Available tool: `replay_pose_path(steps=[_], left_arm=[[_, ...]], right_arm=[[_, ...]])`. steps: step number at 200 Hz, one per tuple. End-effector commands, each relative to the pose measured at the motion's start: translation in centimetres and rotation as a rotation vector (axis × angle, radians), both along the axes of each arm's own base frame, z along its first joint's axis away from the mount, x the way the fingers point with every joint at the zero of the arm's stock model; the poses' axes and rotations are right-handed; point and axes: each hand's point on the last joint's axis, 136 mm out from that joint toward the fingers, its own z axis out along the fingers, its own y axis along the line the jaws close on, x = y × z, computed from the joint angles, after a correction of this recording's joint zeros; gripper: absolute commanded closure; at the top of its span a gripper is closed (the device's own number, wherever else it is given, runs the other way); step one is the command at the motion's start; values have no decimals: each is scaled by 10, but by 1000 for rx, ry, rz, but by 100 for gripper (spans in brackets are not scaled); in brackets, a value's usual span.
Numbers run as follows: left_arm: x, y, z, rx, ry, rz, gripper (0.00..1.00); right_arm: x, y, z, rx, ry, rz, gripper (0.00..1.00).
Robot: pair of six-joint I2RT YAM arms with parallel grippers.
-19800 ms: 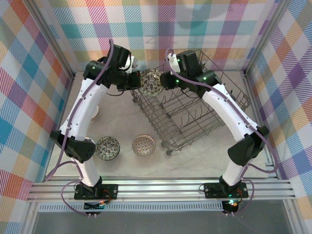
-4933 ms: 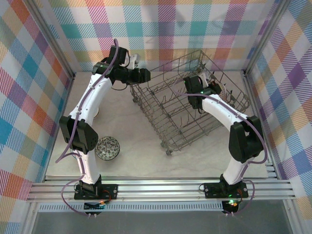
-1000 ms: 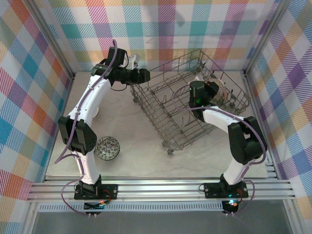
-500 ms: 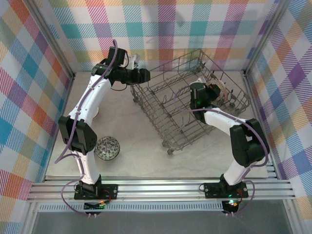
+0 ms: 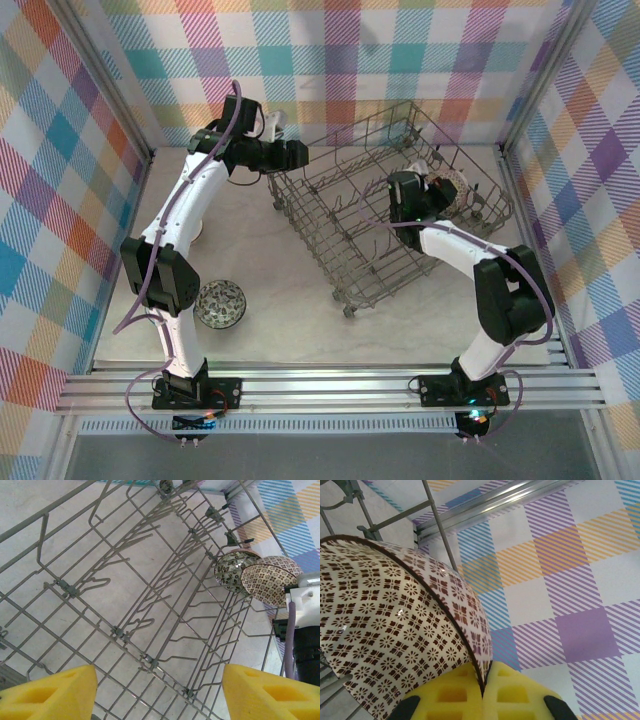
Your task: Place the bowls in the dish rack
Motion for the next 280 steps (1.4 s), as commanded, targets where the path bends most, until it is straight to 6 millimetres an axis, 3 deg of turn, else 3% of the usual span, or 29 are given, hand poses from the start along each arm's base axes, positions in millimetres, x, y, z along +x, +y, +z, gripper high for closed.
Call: replay_pose_path(steps=[1, 151, 186, 280], left_arm=[[-13, -2, -60, 65, 199, 2, 32], [-13, -2, -62, 70, 200, 1, 32], [-13, -2, -65, 74, 206, 1, 32], [-11, -1, -69, 76, 212, 8, 32]], right_arm=[[-6, -12, -47, -58, 209, -5, 95], [20, 8, -46, -47, 199, 21, 76], [26, 11, -47, -44, 198, 22, 66], [36, 15, -68, -15, 222, 16, 65]])
